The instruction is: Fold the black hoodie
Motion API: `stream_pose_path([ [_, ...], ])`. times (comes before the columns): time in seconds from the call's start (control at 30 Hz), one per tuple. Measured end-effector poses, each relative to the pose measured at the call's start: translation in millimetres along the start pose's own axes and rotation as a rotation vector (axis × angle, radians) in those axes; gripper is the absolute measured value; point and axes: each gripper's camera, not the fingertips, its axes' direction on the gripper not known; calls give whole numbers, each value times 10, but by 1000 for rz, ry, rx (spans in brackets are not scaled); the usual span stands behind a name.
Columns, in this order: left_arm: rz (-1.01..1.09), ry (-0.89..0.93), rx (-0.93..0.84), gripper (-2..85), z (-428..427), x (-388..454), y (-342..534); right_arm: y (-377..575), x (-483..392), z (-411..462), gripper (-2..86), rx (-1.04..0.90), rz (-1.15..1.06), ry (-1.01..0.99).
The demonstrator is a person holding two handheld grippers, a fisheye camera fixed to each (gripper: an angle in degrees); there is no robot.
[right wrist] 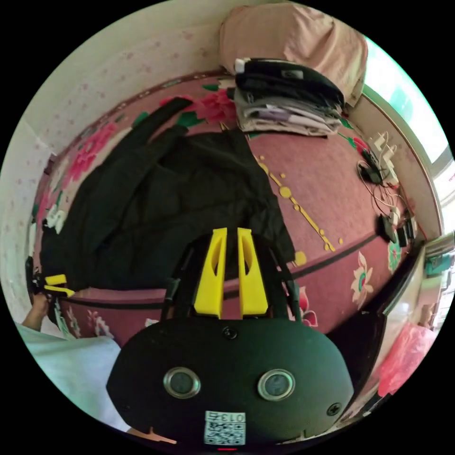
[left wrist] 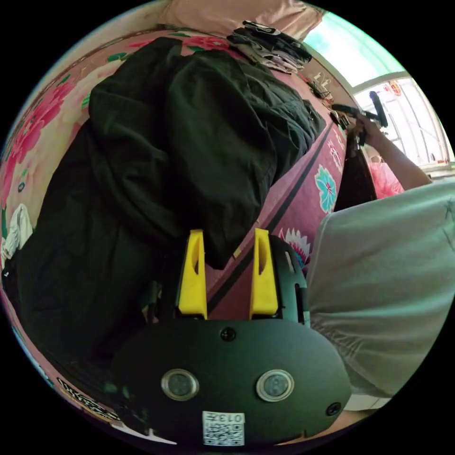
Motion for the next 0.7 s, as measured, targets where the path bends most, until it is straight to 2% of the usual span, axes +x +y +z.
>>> stream_pose_path([
  [0.1,-36,53,-117,51,100,-181,-304,144,102,365,14,-98,-7,118],
  [0.17,-2,96,-205,17,83,-273,-496,97,-137,613,6,-124,-111,218],
  [0.23,26,-10,-237,10,-79,-310,-558,44,-391,833,3,-157,-246,301],
  [0.27,31,-41,-218,7,-234,-364,-554,26,-489,1021,2,-206,-311,369],
  [0.33,-23,12,-151,5,-400,-538,-491,39,-385,1292,2,-307,-328,452],
  [0.37,-49,72,-138,5,-364,-626,-454,68,-241,1204,1,-223,-297,353],
  [0.5,-122,192,-249,12,87,-751,-445,21,161,1074,0,-219,-160,83],
  [0.57,-218,220,-147,20,-38,-841,-322,-68,192,935,0,-330,-165,47],
  [0.7,-344,98,33,35,-541,-875,-63,-52,-32,336,-1,-141,-235,40],
])
